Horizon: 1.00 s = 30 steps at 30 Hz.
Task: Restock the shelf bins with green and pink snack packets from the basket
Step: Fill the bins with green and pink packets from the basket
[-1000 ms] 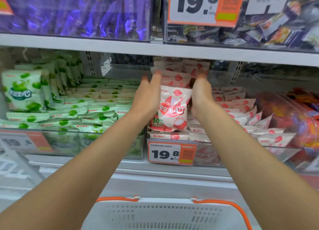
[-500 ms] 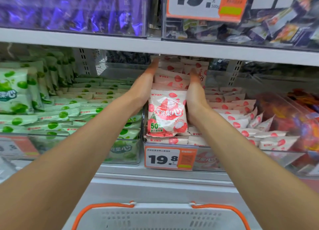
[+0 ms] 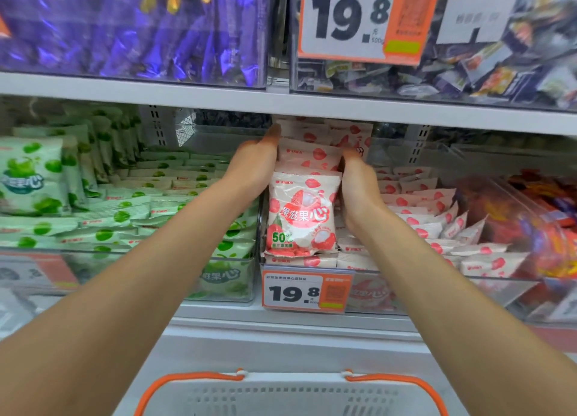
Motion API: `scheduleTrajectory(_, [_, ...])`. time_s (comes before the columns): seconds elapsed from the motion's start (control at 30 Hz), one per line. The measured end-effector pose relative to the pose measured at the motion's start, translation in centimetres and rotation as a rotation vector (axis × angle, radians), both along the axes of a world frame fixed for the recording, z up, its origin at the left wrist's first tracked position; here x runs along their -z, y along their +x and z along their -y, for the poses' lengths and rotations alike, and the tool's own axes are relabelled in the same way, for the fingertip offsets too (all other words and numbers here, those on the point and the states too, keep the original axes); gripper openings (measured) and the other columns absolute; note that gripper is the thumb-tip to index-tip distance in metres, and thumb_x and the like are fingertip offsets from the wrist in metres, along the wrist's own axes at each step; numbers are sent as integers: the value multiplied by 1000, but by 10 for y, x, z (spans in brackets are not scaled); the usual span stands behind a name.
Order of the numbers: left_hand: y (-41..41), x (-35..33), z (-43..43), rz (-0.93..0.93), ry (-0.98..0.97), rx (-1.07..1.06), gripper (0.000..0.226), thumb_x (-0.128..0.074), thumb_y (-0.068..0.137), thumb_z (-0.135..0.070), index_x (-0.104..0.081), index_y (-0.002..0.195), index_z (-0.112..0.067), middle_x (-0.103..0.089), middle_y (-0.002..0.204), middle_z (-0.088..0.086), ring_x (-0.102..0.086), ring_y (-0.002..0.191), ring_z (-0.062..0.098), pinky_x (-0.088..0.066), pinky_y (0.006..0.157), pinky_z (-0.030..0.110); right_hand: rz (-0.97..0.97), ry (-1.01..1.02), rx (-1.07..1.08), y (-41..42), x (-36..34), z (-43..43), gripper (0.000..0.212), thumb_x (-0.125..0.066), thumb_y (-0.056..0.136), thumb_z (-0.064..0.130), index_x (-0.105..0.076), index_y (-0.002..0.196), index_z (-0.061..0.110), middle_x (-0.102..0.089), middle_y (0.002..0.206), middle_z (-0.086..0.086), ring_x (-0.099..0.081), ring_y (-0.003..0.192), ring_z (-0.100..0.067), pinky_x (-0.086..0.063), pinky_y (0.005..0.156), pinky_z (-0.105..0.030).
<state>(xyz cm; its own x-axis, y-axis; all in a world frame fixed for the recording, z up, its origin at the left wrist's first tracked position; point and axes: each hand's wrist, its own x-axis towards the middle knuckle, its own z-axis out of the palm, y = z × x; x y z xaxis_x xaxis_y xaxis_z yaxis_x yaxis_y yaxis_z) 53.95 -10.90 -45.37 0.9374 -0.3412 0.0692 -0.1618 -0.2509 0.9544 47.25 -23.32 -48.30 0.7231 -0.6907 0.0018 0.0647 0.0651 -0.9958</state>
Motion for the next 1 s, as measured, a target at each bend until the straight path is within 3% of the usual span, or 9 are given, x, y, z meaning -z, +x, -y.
scheduleTrajectory(0.07, [2, 3, 2, 20, 67, 22, 48, -30, 101, -55, -61, 97, -18, -62, 96, 1, -57, 94, 20, -41, 91, 34, -35, 24, -36, 6, 0, 0, 37, -44, 96, 46, -64, 85, 17, -73, 96, -13, -67, 100, -35, -50, 97, -48])
scheduleTrajectory(0.2, [5, 10, 2, 9, 69, 54, 66, -31, 95, -61, -59, 126, -10, -68, 109, 8, -64, 96, 22, -45, 100, 41, -43, 10, -72, 11, 3, -1, 40, -43, 94, 48, -66, 86, 16, -73, 101, -16, -67, 101, -38, -48, 97, -56])
scheduleTrajectory(0.33, [7, 13, 3, 2, 1, 55, 60, -34, 95, -60, -61, 121, -13, -70, 105, 6, -66, 95, 21, -47, 98, 41, -9, 32, -42, 12, 5, -4, 41, -42, 93, 50, -67, 86, 18, -74, 97, -14, -68, 98, -36, -49, 98, -54])
scheduleTrajectory(0.47, [9, 14, 1, 5, -55, 85, 55, -39, 96, -57, -62, 120, -13, -71, 104, 4, -67, 95, 19, -47, 98, 39, 1, 28, 36, 10, 6, -5, 54, -41, 76, 64, -69, 84, 18, -74, 96, -15, -69, 96, -37, -49, 95, -55])
scheduleTrajectory(0.6, [11, 13, 0, 112, -50, 154, 47, -36, 101, -49, -62, 122, -15, -66, 119, 3, -61, 109, 20, -43, 101, 35, 107, -52, 83, 6, 8, -7, 40, -37, 91, 48, -54, 75, 16, -57, 74, -7, -57, 76, -28, -45, 77, -42])
scheduleTrajectory(0.7, [12, 5, 3, 90, -50, 185, 49, -33, 103, -49, -58, 131, -17, -61, 124, -2, -58, 112, 14, -40, 96, 27, 63, -48, 28, 9, 9, -7, 44, -34, 93, 52, -58, 83, 16, -60, 81, -8, -60, 81, -28, -50, 83, -46])
scheduleTrajectory(0.77, [13, 5, 2, 65, -28, 216, 50, -32, 102, -51, -59, 128, -19, -63, 120, -5, -60, 107, 11, -42, 92, 24, -14, -46, -27, 9, 6, -6, 49, -32, 96, 53, -61, 88, 15, -64, 86, -10, -63, 84, -29, -51, 89, -48])
scheduleTrajectory(0.87, [7, 9, 0, 61, -89, 141, 39, -32, 104, -46, -62, 108, -21, -66, 100, -5, -61, 86, 7, -46, 74, 18, -73, -35, -42, 6, 0, -6, 52, -31, 97, 56, -60, 81, 16, -62, 84, -10, -61, 80, -29, -51, 82, -45])
scheduleTrajectory(1.0, [-11, 9, -11, 235, -59, -137, 38, -36, 103, -33, -52, 75, -15, -53, 72, 0, -47, 69, 17, -32, 65, 34, -96, -166, 62, -8, 0, -6, 43, -36, 99, 42, -48, 67, 15, -47, 63, -3, -45, 61, -18, -34, 62, -35])
